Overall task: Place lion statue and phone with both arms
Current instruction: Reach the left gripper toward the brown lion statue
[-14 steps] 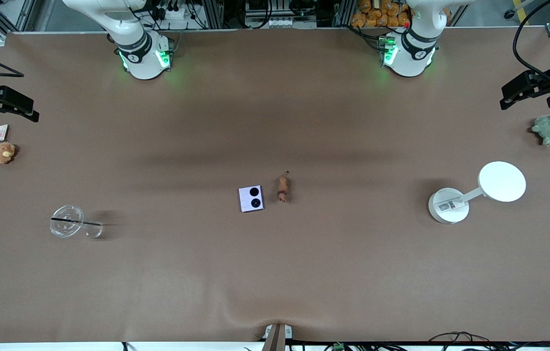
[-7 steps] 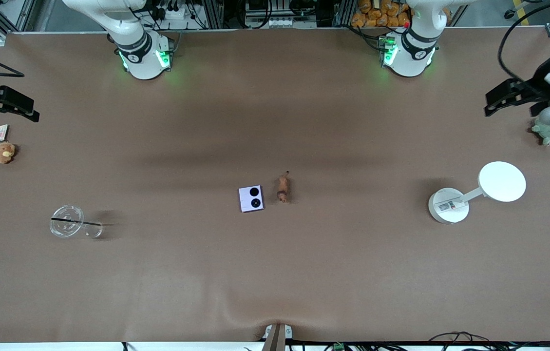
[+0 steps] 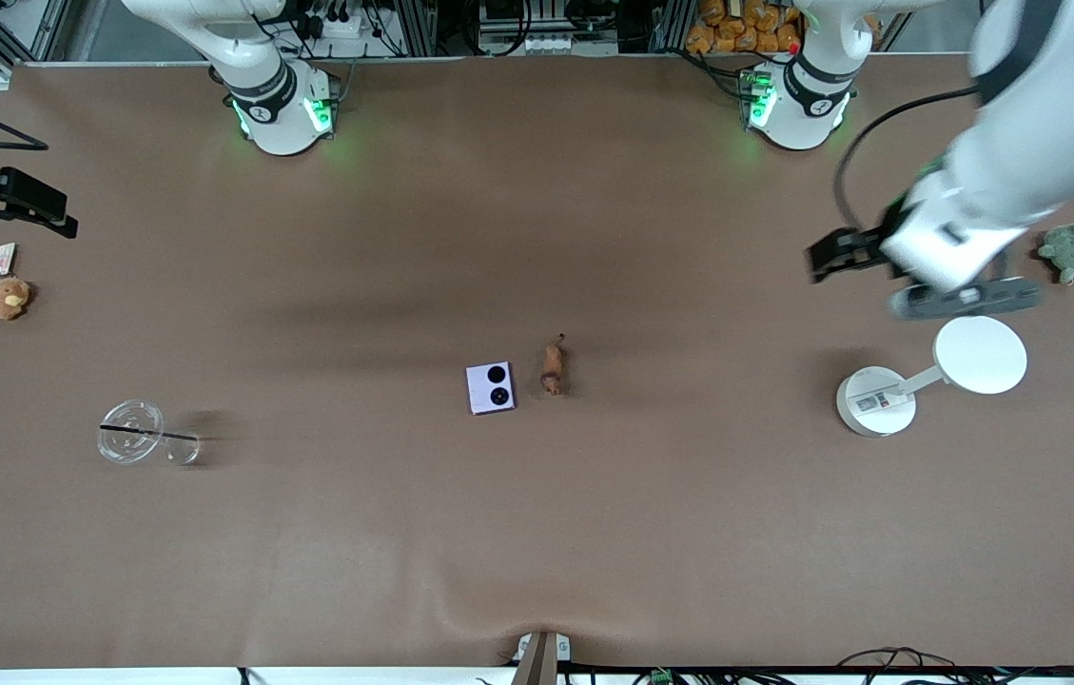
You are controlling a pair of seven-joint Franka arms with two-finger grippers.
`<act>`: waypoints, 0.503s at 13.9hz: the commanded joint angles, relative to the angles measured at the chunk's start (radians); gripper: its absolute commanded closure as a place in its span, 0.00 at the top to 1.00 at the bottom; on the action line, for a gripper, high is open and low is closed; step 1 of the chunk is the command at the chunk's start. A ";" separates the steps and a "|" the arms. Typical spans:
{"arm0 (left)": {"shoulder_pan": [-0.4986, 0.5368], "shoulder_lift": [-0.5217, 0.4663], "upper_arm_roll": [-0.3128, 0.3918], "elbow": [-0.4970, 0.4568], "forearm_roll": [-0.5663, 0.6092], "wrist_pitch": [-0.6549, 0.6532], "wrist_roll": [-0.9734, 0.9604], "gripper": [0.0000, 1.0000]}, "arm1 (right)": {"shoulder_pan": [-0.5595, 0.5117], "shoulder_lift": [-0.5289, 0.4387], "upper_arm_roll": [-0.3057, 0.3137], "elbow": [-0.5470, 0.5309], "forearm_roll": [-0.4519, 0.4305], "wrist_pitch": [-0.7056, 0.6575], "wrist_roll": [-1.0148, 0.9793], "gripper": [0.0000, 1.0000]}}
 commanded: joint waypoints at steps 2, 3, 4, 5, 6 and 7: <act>-0.132 0.170 0.003 0.141 0.097 0.017 -0.159 1.00 | 0.008 0.003 -0.002 0.012 0.001 -0.010 0.016 1.00; -0.159 0.192 0.006 0.139 0.108 0.053 -0.190 1.00 | 0.008 0.003 -0.002 0.012 0.001 -0.010 0.016 1.00; -0.192 0.216 0.008 0.143 0.114 0.086 -0.236 1.00 | 0.008 0.005 -0.001 0.012 0.001 -0.010 0.016 1.00; -0.222 0.246 0.011 0.147 0.116 0.119 -0.288 1.00 | 0.008 0.008 -0.001 0.012 0.001 -0.010 0.016 1.00; -0.251 0.284 0.014 0.156 0.117 0.149 -0.326 1.00 | 0.008 0.008 -0.001 0.012 0.001 -0.008 0.016 1.00; -0.273 0.318 0.015 0.178 0.117 0.182 -0.369 1.00 | 0.008 0.009 -0.001 0.012 0.003 -0.007 0.016 1.00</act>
